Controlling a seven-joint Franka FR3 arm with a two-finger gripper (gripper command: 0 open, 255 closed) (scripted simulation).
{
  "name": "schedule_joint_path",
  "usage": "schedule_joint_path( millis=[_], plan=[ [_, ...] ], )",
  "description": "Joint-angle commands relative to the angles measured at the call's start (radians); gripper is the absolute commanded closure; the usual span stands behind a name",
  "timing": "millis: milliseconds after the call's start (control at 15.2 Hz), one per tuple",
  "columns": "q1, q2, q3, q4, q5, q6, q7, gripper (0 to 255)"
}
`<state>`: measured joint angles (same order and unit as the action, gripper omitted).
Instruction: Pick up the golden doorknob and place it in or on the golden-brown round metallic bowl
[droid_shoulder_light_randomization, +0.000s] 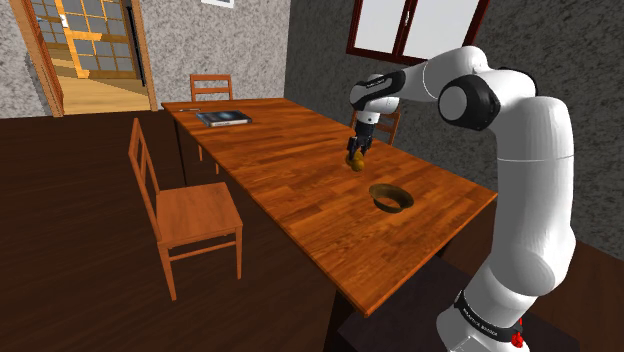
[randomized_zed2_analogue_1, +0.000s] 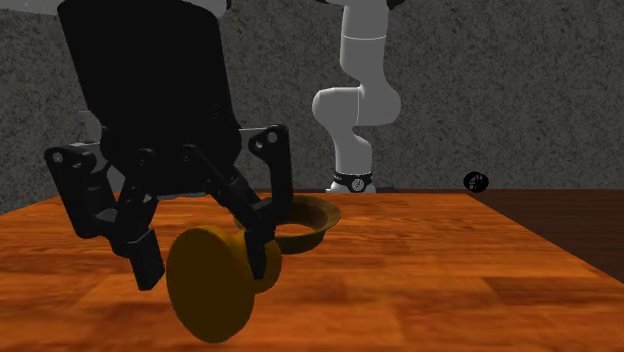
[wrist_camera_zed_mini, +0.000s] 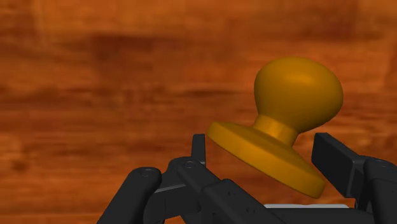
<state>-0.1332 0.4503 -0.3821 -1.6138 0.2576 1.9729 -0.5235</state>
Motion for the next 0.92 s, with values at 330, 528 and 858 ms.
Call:
schedule_joint_path(
  millis=[330,528,858],
  plan=[
    [0.001,-0.029,-0.007,0.056,-0.016,-0.082,0.016,255],
    [0.001,-0.038,-0.010,0.083,-0.022,-0.118,0.022,255],
    [0.031,-0.177,-0.027,-0.088,-0.067,-0.075,0.026,255]
  ],
)
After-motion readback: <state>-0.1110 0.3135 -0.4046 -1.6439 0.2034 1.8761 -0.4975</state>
